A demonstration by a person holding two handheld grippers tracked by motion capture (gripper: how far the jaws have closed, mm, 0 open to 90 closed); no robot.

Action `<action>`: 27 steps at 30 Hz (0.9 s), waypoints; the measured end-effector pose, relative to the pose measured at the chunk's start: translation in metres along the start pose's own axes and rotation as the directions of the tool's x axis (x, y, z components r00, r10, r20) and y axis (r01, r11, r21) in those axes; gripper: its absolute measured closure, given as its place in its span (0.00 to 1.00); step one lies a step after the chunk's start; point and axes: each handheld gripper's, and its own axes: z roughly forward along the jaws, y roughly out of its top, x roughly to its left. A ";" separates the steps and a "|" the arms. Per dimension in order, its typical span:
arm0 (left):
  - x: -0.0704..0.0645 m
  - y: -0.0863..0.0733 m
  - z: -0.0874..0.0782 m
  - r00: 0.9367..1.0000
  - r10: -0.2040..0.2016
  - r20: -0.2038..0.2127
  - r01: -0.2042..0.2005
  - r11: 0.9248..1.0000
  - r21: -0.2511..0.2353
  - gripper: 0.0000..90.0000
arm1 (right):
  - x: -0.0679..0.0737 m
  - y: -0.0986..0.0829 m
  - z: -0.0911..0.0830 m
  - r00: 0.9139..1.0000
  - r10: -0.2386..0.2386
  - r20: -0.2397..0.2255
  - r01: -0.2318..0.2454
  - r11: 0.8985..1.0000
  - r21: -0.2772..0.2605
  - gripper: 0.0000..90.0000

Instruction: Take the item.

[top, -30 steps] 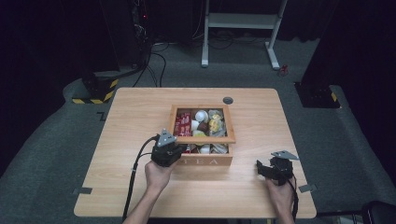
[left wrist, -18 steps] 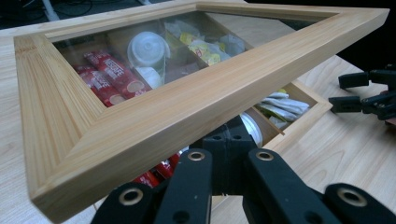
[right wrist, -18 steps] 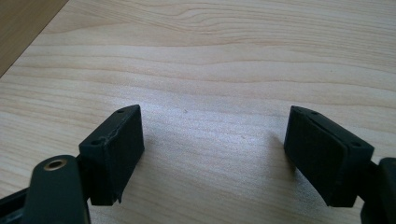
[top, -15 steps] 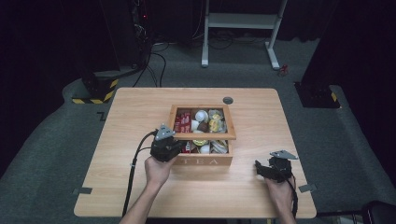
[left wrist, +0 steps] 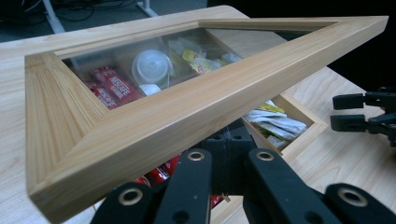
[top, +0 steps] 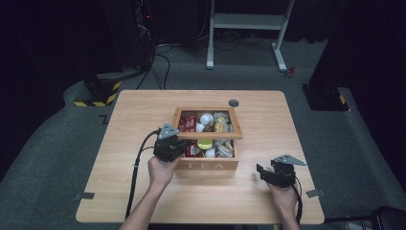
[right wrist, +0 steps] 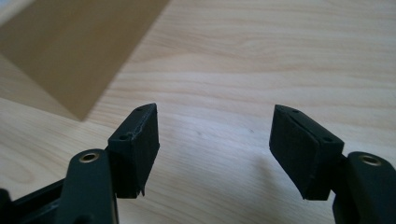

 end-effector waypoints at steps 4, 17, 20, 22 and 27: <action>-0.001 0.005 -0.001 1.000 -0.010 0.003 0.010 1.000 -0.007 0.97 | 0.006 0.005 -0.004 0.999 -0.017 -0.043 0.016 0.999 -0.034 0.35; 0.000 0.016 -0.003 1.000 0.007 0.003 -0.007 1.000 -0.006 0.90 | 0.032 0.030 -0.014 0.984 -0.070 -0.163 0.047 0.989 -0.142 0.31; 0.001 0.019 -0.002 1.000 -0.005 -0.005 0.005 1.000 -0.005 0.86 | 0.041 0.037 -0.013 0.976 -0.100 -0.195 0.070 0.986 -0.152 0.34; 0.002 0.019 -0.002 1.000 0.008 -0.011 -0.008 1.000 -0.005 0.87 | 0.047 0.042 -0.011 0.969 -0.116 -0.216 0.085 0.985 -0.148 0.35; 0.002 0.024 -0.002 1.000 0.009 -0.018 -0.009 1.000 -0.005 0.86 | 0.064 0.055 -0.005 0.956 -0.171 -0.240 0.134 0.978 -0.162 0.37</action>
